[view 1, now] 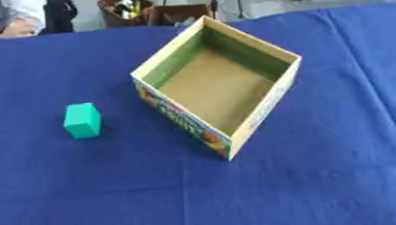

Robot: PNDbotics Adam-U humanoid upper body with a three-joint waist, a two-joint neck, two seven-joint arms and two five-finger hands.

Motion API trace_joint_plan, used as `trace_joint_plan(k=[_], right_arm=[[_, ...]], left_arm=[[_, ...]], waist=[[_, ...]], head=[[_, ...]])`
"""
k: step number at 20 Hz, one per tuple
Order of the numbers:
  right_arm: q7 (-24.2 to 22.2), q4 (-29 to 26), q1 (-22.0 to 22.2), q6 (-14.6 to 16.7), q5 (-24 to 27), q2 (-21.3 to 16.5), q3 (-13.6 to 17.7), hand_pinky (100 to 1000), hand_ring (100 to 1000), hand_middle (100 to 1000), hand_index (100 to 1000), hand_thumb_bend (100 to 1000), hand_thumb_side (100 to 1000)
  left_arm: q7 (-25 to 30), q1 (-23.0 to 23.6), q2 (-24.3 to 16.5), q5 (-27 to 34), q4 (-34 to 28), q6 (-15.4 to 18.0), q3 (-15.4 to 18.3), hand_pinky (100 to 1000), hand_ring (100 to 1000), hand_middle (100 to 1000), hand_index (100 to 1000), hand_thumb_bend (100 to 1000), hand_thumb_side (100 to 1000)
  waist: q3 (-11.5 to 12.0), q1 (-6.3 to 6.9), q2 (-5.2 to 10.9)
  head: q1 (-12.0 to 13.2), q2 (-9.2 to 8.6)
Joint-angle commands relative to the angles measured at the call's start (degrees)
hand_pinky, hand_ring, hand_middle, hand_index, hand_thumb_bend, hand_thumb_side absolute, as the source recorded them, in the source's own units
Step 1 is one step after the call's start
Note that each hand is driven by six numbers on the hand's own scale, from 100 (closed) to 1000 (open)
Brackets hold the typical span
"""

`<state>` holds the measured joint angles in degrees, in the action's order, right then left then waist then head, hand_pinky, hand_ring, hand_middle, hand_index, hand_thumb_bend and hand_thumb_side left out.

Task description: Pick up objects on the table and place them in the box.

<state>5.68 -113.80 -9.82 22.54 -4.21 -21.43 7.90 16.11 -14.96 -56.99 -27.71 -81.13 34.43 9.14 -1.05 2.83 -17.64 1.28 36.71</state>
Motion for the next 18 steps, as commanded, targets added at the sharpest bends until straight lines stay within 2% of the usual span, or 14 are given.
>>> trace_joint_plan(k=[1, 6, 11, 18], right_arm=[[-0.4, -0.8, -0.4, 0.0, 0.2, -1.2, -0.1, 925, 902, 742, 856, 100, 834], [-0.6, -0.8, -0.4, 0.0, 0.2, -1.1, -0.1, 925, 902, 742, 856, 100, 834], [-0.9, -0.8, -0.5, -0.3, 0.1, -0.9, -0.4, 927, 903, 741, 856, 100, 835], [-1.3, -0.8, -0.7, -0.5, 0.1, -0.8, -0.6, 929, 904, 741, 857, 100, 836]], left_arm=[[1.4, -2.6, -2.9, -0.4, 1.5, 0.6, -0.9, 746, 819, 894, 1000, 686, 961], [2.6, -5.0, -2.5, -0.2, 3.5, 1.2, -1.9, 746, 818, 894, 1000, 688, 960], [4.3, -10.5, -0.9, -1.0, 6.7, 1.3, -3.8, 744, 818, 894, 1000, 681, 971], [2.9, -14.4, -0.1, -3.6, 8.7, 0.6, -4.7, 747, 825, 894, 1000, 676, 998]], waist=[[-0.1, 0.18, 0.97], [-0.3, 0.30, 0.89], [-0.7, 0.59, 0.73], [-1.0, 0.76, 0.59]], head=[[0.4, -0.27], [0.4, -0.24], [0.8, -0.61], [1.0, -0.96]])
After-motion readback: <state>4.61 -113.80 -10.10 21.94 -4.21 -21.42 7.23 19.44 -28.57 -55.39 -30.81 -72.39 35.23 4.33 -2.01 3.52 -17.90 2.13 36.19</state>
